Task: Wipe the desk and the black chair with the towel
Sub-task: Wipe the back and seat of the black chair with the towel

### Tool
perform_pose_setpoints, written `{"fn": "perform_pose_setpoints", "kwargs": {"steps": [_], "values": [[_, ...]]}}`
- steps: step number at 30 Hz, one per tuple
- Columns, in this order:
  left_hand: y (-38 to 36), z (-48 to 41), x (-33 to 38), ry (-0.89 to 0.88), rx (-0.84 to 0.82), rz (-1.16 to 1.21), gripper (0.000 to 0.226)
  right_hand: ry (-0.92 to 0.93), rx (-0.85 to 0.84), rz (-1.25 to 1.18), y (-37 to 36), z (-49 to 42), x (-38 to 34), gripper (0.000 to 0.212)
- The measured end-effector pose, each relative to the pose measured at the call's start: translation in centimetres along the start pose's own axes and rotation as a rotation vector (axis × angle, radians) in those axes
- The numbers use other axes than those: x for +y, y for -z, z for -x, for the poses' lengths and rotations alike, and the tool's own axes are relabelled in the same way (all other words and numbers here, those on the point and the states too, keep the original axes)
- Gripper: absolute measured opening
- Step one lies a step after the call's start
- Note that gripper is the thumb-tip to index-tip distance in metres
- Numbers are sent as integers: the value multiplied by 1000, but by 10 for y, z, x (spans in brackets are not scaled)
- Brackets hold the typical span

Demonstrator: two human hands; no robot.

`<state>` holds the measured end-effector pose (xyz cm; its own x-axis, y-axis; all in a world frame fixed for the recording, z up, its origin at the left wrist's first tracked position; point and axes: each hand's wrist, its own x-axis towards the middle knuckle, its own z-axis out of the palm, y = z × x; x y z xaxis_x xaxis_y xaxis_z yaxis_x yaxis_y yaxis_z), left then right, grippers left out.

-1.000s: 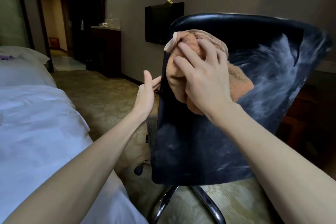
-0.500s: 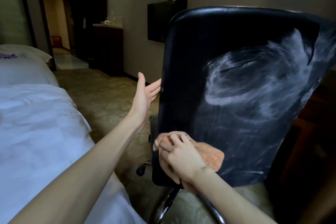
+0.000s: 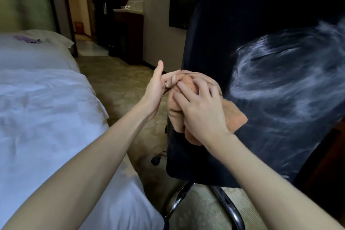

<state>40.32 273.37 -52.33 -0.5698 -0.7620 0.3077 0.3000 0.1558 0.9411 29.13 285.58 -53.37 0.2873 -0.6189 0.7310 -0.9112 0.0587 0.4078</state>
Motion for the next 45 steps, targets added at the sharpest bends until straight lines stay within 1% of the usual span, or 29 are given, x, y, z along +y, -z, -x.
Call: {"fn": "perform_pose_setpoints", "kwargs": {"steps": [2,4,5,6,7,8,9,12,14,15,17,18,19,21,22,23,25,27,30,32,34,36,38,39,40,41,42,43,45], "values": [[-2,-6,2,6,61,-33,68,34,-44,3,-17,13,-8,29],[-5,-13,-2,-13,80,-132,65,60,-55,-21,-35,32,-16,26],[-6,-14,-6,-30,76,-193,59,79,-69,-34,-44,42,-19,26],[-8,-13,-9,-47,68,-244,48,101,-106,-40,-53,53,-23,27],[-10,-11,-13,-62,71,-271,39,127,-156,-40,-61,64,-27,29],[-11,-7,-17,-71,72,-278,34,155,-208,-30,-69,76,-31,32],[-9,-6,-26,-74,72,-291,35,181,-265,-18,-74,87,-35,34],[1,6,-58,-86,62,-323,49,225,-414,-46,-81,110,-43,38],[9,14,-80,-91,78,-381,51,200,-444,-32,-77,112,-40,35],[13,19,-90,-98,80,-393,50,182,-440,-42,-73,111,-36,34],[24,23,-109,-110,81,-383,33,138,-358,-80,-59,104,-27,36],[29,25,-118,-112,103,-351,27,118,-291,-69,-49,97,-23,37],[31,27,-122,-113,128,-325,25,87,-213,-48,-39,88,-20,37],[36,33,-129,-117,111,-301,22,-12,-63,-19,-28,67,-18,32],[38,35,-133,-111,89,-285,23,-61,-16,-10,-28,58,-21,34],[40,35,-135,-89,75,-269,30,-101,3,4,-33,51,-26,38],[47,29,-136,-7,52,-233,47,-137,-16,39,-55,49,-39,42],[55,21,-141,38,1,-206,58,-150,-9,72,-85,59,-55,41],[53,17,-141,27,21,-141,56,-143,68,101,-115,79,-66,37],[52,20,-141,-9,6,-100,51,-122,27,94,-131,99,-73,28],[53,19,-145,-42,-11,-59,49,-57,-94,62,-143,126,-82,24],[52,22,-148,-74,-17,-65,44,51,-246,76,-147,152,-89,30],[54,22,-155,-132,-40,-89,37,129,-403,108,-144,167,-96,41],[56,21,-158,-162,-56,-109,35,164,-487,111,-141,170,-98,43],[58,21,-159,-190,-70,-146,36,191,-553,84,-136,170,-99,43],[60,19,-161,-210,-86,-197,37,191,-579,12,-130,168,-98,42],[61,18,-162,-219,-89,-248,37,152,-549,-90,-124,167,-96,40],[62,16,-165,-227,-72,-296,38,96,-475,-175,-117,165,-94,39],[62,15,-168,-263,-29,-394,38,-21,-267,-246,-102,158,-85,31]]}}
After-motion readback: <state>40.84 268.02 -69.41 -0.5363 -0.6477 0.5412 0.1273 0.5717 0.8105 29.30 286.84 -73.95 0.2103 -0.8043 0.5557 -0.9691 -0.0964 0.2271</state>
